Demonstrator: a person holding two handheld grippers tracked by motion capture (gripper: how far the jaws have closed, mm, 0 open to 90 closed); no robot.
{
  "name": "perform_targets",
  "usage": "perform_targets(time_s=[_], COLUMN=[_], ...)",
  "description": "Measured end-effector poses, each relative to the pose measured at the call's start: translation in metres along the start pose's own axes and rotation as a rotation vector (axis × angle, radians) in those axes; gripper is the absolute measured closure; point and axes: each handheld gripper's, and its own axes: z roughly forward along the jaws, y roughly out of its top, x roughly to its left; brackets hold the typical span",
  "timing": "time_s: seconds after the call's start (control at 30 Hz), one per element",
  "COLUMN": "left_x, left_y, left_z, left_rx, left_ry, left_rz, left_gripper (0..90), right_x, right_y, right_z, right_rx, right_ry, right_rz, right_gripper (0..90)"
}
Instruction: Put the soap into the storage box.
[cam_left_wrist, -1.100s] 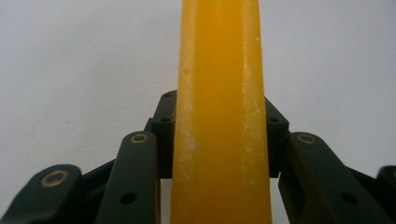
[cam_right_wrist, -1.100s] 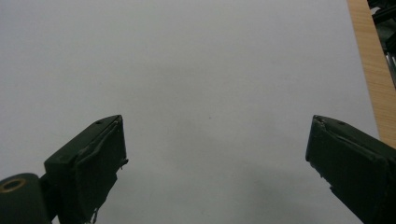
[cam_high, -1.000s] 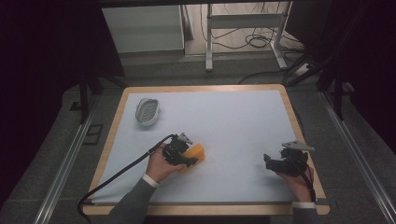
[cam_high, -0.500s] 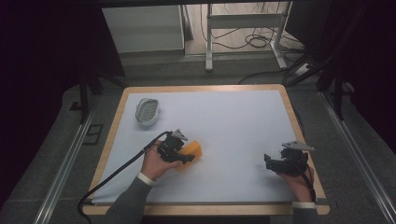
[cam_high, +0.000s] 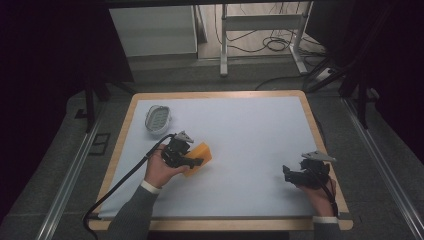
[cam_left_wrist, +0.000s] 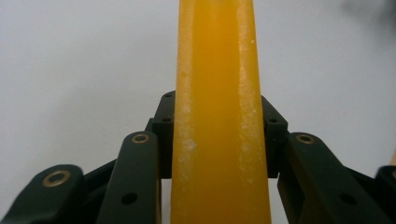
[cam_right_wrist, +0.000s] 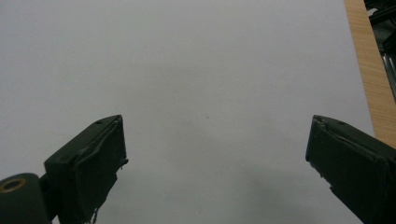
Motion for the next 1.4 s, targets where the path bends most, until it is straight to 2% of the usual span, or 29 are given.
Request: perform_targets(time_s=[0.23,0.43,0.53,0.6,0.77,1.4], left_x=[0.004,0.009,0.009,0.01,0.014,0.031], left_y=[0.005,0.009,0.011,0.013,0.017,0.023], left_z=[-0.006,-0.012,-0.017,-0.02,-0.025,-0.034], left_rx=[0.001,-0.017,-0.03,-0.036,-0.034,-0.038], left_ry=[0.005,0.004,0.03,0.029,0.042,0.054], left_rz=[0.001,-0.009,-0.002,0.001,0.006,-0.017], left_gripper=[61.2,61.2,61.2,61.2,61.2,61.2], right_x=[0.001,0.0,0.0,-0.001,-0.001,-0.002], right_y=[0.0,0.0,-0.001,0.0,-0.001,-0.001], right_z=[0.001,0.001,0.001,0.001,0.001,0.001], right_rx=[0.003,0.003,0.003,0.003,0.004,0.005], right_ry=[0.001,0.001,-0.001,0.0,-0.001,-0.004], right_rz=[-0.002,-0.001,0.003,0.001,0.006,0.007], right_gripper=[5.1,5.1,5.1,5.1,5.1,5.1])
